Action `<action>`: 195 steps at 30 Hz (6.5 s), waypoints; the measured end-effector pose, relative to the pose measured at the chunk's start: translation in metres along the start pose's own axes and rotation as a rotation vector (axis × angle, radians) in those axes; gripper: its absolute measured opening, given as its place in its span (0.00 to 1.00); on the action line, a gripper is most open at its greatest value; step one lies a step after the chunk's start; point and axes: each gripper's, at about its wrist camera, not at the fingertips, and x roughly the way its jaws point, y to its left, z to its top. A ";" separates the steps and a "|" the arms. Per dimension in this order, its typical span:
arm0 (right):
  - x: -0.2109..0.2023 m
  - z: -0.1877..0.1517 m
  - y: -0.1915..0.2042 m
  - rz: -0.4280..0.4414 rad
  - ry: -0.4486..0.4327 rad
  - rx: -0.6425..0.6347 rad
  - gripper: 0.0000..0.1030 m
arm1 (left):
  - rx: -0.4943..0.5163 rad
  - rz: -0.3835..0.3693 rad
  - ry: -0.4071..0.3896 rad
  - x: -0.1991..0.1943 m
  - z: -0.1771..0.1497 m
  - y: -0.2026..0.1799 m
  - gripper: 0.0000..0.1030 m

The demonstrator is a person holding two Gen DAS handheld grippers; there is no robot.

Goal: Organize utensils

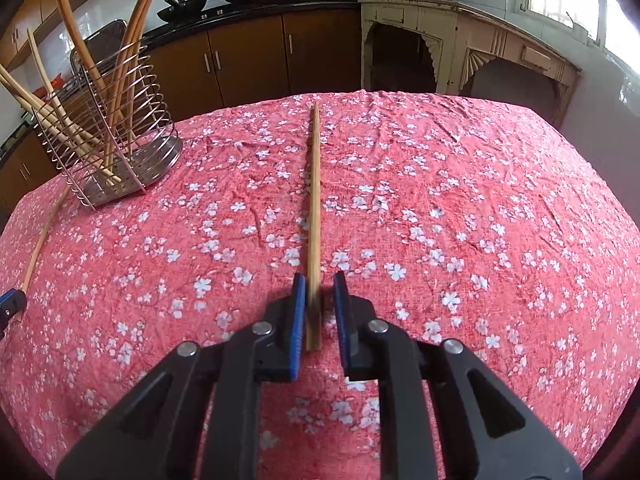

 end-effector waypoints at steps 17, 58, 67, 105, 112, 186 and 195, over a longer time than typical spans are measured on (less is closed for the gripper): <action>0.001 0.002 0.002 -0.003 0.002 -0.001 0.16 | 0.042 0.025 0.030 0.010 0.002 -0.012 0.56; -0.097 -0.005 -0.006 -0.012 -0.262 -0.041 0.07 | 0.016 -0.003 -0.234 -0.085 -0.004 0.004 0.06; -0.129 0.020 -0.006 0.009 -0.372 -0.027 0.07 | -0.031 0.000 -0.375 -0.119 0.016 0.007 0.06; -0.290 0.136 0.003 0.182 -0.739 -0.017 0.07 | -0.036 -0.087 -0.725 -0.236 0.119 -0.017 0.06; -0.327 0.179 0.015 0.208 -0.808 -0.034 0.07 | -0.064 -0.133 -0.769 -0.255 0.168 -0.035 0.06; -0.271 0.092 0.054 0.190 -0.699 -0.092 0.96 | -0.056 -0.018 -0.669 -0.231 0.106 -0.024 0.98; -0.276 -0.005 0.063 0.150 -0.744 -0.149 0.96 | -0.031 0.043 -0.675 -0.226 0.018 -0.015 0.98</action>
